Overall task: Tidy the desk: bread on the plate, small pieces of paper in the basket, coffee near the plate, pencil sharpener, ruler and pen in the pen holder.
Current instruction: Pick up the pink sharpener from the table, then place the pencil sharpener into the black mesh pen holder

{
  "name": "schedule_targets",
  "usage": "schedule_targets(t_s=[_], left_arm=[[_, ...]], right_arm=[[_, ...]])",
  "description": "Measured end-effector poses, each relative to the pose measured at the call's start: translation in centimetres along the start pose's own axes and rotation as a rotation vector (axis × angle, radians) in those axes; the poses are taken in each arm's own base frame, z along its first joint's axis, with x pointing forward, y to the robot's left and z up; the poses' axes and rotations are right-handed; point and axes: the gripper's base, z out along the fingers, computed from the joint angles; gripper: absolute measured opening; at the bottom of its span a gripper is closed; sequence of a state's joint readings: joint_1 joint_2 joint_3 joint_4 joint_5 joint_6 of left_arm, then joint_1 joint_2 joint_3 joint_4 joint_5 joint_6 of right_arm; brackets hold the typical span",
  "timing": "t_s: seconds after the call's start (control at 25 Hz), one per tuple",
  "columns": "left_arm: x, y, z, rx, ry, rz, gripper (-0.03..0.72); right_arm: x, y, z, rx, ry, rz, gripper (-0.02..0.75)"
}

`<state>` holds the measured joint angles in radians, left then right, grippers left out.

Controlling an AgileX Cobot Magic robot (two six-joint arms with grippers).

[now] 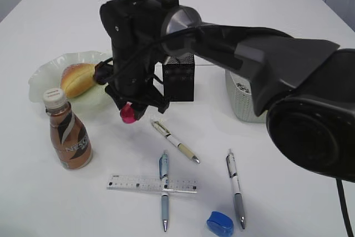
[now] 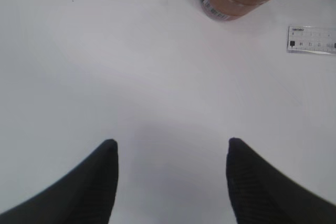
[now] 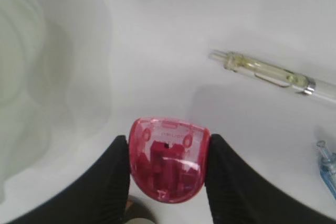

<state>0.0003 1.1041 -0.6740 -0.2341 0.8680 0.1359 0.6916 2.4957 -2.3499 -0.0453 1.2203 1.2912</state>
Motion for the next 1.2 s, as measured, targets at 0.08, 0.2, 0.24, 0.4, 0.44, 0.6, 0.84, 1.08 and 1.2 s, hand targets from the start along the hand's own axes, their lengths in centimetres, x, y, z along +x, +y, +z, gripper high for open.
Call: schedule_targets(t_s=[0.08,0.2,0.24,0.4,0.44,0.6,0.84,1.08,1.2], left_arm=[[0.0,0.0,0.0,0.000,0.000,0.000,0.476],[0.0,0.0,0.0,0.000,0.000,0.000,0.475],[0.0,0.0,0.0,0.000,0.000,0.000,0.476],[0.0,0.0,0.0,0.003,0.000,-0.003,0.476],[0.0,0.0,0.0,0.005,-0.001,-0.004,0.476],[0.0,-0.1,0.0,0.008,-0.001,-0.007,0.476],[0.0,-0.1,0.0,0.010,-0.001,-0.008,0.475],[0.0,-0.1,0.0,0.012,-0.002,-0.010,0.475],[0.0,-0.1,0.0,0.012,-0.002,-0.010,0.475]], right_arm=[[-1.0,0.4,-1.1,-0.035,-0.031,0.005,0.317],[-2.5,0.6,-2.5,-0.067,-0.083,-0.001,0.317],[-3.1,0.6,-2.8,-0.073,-0.102,-0.007,0.317],[-4.8,0.5,-3.9,-0.087,-0.166,-0.009,0.317],[-5.2,0.4,-4.1,-0.088,-0.177,-0.005,0.317],[-6.2,0.0,-4.4,-0.089,-0.193,0.009,0.317],[-7.9,-0.6,-4.6,-0.080,-0.222,0.033,0.317],[-9.5,-1.4,-4.6,-0.070,-0.236,0.054,0.317],[-10.2,-1.8,-4.7,-0.065,-0.246,0.058,0.317]])
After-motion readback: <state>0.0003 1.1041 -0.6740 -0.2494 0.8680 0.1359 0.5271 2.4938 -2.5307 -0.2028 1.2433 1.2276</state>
